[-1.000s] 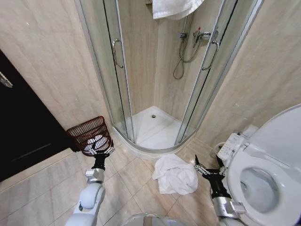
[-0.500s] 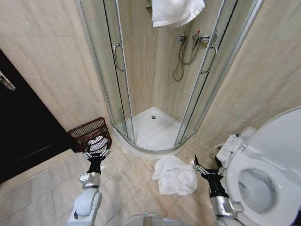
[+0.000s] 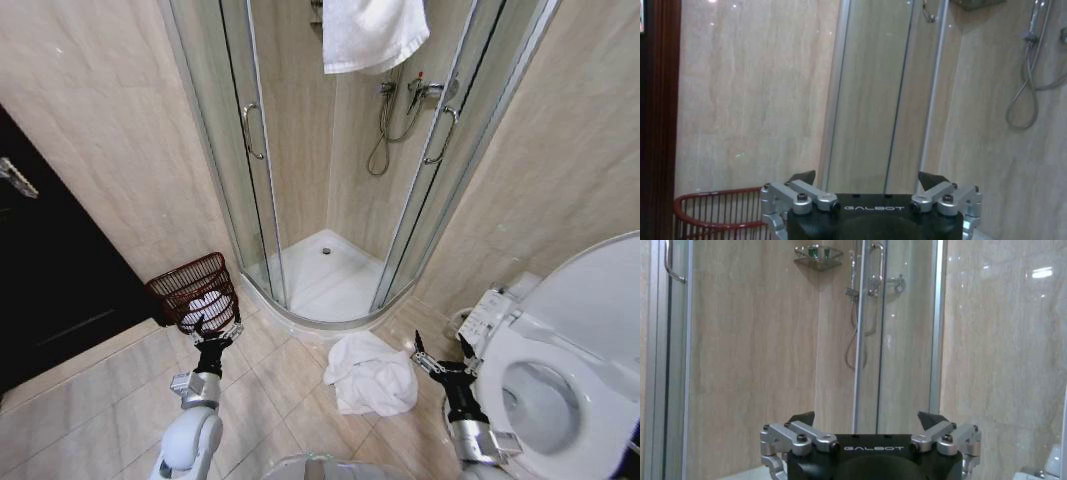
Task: Discard the used towel into the hamper.
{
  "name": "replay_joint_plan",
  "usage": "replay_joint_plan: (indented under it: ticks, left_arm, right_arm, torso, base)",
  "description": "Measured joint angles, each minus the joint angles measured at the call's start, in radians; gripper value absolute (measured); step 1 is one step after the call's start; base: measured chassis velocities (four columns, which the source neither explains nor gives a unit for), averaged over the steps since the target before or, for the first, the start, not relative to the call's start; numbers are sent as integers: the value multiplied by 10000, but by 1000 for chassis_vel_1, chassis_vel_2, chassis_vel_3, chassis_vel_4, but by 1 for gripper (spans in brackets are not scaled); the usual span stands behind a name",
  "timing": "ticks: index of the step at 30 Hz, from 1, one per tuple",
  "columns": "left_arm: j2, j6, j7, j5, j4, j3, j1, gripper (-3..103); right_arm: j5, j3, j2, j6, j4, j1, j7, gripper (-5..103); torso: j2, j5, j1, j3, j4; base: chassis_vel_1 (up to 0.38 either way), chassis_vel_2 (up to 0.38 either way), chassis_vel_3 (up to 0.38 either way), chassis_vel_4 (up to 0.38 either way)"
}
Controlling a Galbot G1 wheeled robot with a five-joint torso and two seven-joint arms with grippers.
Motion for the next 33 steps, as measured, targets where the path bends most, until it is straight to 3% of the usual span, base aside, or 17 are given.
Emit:
replay_joint_plan:
  ticks: [9,33]
  left_arm:
    - [661,671,49,-793,-379,-169,-269,100]
    - [717,927,126,-404,-168,-83,-565,100]
  right_arm:
    - [-199,-3,0,-46,137,9,-24,100]
    - [-311,-362,0,-1153,1322,190,-73,100]
  torso:
    - [414,-1,182,231,-1]
    - [1509,-1,663,846,-1]
  base:
    - [0,0,0,0]
    - [0,0,0,0]
